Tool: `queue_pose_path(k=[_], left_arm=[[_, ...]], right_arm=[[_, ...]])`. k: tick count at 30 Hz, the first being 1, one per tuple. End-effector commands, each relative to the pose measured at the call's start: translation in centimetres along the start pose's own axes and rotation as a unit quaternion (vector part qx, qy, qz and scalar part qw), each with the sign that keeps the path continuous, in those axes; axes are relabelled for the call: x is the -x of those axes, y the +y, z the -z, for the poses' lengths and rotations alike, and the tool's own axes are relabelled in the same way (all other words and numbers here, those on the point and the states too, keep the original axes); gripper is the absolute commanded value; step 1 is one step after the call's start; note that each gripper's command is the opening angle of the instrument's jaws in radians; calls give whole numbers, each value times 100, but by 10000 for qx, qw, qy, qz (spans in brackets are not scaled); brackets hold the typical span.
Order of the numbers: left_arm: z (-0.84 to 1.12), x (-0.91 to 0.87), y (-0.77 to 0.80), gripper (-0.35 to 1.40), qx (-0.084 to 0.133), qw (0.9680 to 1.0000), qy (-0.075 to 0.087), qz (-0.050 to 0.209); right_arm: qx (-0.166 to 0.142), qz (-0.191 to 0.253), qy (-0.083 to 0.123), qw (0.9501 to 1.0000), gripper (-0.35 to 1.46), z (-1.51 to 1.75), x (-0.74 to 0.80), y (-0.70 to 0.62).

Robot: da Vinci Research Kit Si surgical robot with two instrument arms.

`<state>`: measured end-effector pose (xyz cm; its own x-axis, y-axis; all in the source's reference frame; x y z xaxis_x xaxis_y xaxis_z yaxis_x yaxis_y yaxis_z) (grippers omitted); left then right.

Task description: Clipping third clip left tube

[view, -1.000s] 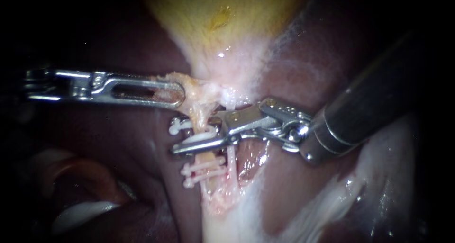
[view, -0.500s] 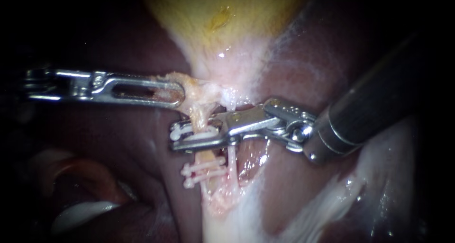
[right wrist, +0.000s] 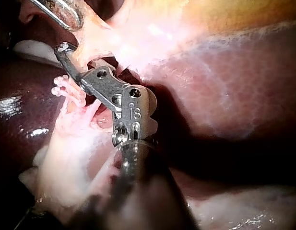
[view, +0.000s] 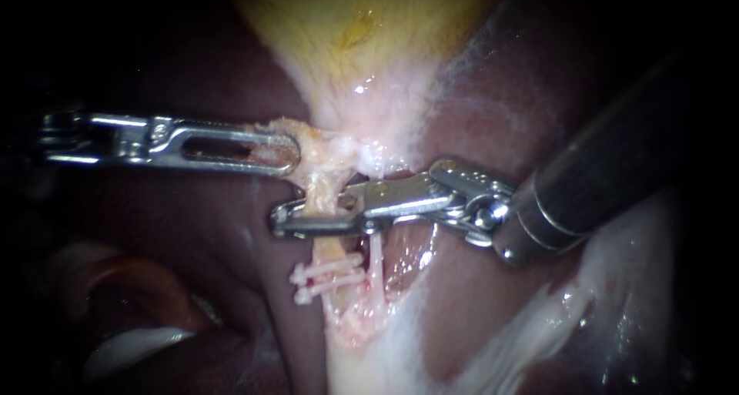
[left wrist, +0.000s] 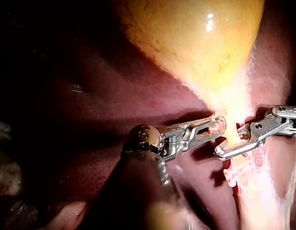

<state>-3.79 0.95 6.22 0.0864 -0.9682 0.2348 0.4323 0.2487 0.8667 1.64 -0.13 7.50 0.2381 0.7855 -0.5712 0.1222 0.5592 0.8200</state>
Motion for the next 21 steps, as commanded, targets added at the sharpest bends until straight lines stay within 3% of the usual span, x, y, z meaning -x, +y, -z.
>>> queue_pose_path(k=[1,5,21], left_arm=[[0,0,0,-35,4,10000,-2,1],[0,0,0,-35,4,10000,-2,1],[-1,0,1,-35,2,10000,-1,-1]], right_arm=[[13,5,-65,10000,-35,0,0,-1],[36,1,-166,9999,-35,1,0,-4],[26,1,-169,9999,-35,2,0,-5]])
